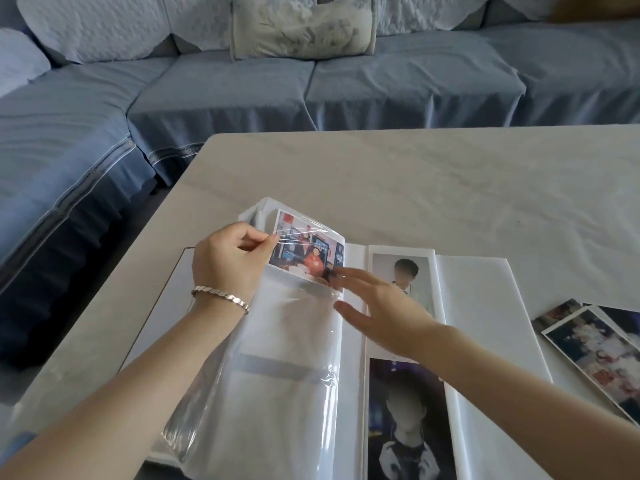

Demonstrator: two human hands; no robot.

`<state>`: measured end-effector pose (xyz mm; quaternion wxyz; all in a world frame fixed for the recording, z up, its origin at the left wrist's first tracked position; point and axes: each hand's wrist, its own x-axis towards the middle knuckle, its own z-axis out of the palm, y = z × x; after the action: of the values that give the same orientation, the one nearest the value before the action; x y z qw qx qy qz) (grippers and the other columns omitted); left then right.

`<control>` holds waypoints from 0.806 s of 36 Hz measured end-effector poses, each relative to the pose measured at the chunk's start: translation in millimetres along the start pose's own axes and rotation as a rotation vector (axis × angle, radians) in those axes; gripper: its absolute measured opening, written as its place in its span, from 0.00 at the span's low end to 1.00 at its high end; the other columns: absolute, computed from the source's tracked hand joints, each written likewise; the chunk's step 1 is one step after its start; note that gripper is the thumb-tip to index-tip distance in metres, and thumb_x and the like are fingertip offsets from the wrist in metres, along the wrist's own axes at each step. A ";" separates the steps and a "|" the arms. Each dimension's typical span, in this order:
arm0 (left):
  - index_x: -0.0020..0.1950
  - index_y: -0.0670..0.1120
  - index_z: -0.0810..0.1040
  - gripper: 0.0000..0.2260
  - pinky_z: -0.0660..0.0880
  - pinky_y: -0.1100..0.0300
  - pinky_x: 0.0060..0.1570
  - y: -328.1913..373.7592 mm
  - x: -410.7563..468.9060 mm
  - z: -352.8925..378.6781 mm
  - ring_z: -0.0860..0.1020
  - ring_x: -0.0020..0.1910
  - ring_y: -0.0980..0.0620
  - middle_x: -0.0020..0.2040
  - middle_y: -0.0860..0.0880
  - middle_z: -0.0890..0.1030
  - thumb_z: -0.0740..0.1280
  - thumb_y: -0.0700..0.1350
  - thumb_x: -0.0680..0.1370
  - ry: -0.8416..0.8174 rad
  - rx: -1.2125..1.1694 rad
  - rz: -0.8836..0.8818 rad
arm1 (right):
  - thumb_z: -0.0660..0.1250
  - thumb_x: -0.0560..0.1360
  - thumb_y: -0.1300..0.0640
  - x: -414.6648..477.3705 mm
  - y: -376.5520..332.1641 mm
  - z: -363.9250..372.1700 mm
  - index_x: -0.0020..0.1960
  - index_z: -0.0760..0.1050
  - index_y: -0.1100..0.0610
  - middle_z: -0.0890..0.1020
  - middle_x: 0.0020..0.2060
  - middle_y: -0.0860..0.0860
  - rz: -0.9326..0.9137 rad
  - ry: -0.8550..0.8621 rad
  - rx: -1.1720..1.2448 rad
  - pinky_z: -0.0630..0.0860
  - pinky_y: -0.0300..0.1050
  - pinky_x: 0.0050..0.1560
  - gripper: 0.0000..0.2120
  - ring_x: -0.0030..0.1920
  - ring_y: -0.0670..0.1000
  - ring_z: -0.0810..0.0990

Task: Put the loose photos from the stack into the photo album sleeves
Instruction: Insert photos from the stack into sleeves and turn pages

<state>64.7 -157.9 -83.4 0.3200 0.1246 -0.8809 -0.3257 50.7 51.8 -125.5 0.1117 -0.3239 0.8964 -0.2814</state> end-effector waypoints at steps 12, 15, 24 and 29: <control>0.64 0.44 0.72 0.22 0.70 0.57 0.49 -26.7 -0.8 3.7 0.76 0.51 0.46 0.43 0.49 0.80 0.69 0.35 0.72 -0.292 0.234 -0.263 | 0.53 0.80 0.43 23.1 5.8 10.6 0.77 0.47 0.49 0.44 0.76 0.41 0.025 -0.150 -0.111 0.51 0.44 0.72 0.29 0.74 0.41 0.42; 0.66 0.39 0.72 0.21 0.64 0.53 0.66 -19.9 -17.2 12.7 0.70 0.65 0.43 0.63 0.41 0.75 0.67 0.32 0.73 -0.385 0.329 0.149 | 0.54 0.80 0.45 19.6 9.2 12.4 0.77 0.47 0.49 0.44 0.75 0.39 0.020 -0.133 -0.057 0.52 0.41 0.71 0.29 0.74 0.41 0.46; 0.76 0.57 0.43 0.25 0.39 0.59 0.73 -24.5 -37.7 32.0 0.40 0.75 0.57 0.77 0.55 0.40 0.47 0.59 0.81 -0.942 0.518 0.157 | 0.58 0.80 0.52 -21.9 37.7 6.1 0.72 0.64 0.47 0.56 0.73 0.38 0.051 -0.035 0.014 0.45 0.25 0.66 0.20 0.72 0.37 0.53; 0.77 0.49 0.48 0.25 0.43 0.52 0.73 10.1 -43.1 43.1 0.47 0.76 0.47 0.77 0.43 0.48 0.47 0.55 0.81 -0.864 0.681 -0.009 | 0.60 0.79 0.53 -65.6 59.7 -10.6 0.67 0.70 0.47 0.60 0.71 0.38 0.064 0.017 0.009 0.47 0.26 0.68 0.17 0.70 0.33 0.49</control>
<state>69.7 -110.5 -122.8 -0.1305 0.0799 -0.9872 -0.0452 65.9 136.3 -150.1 0.1145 -0.2924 0.9058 -0.2844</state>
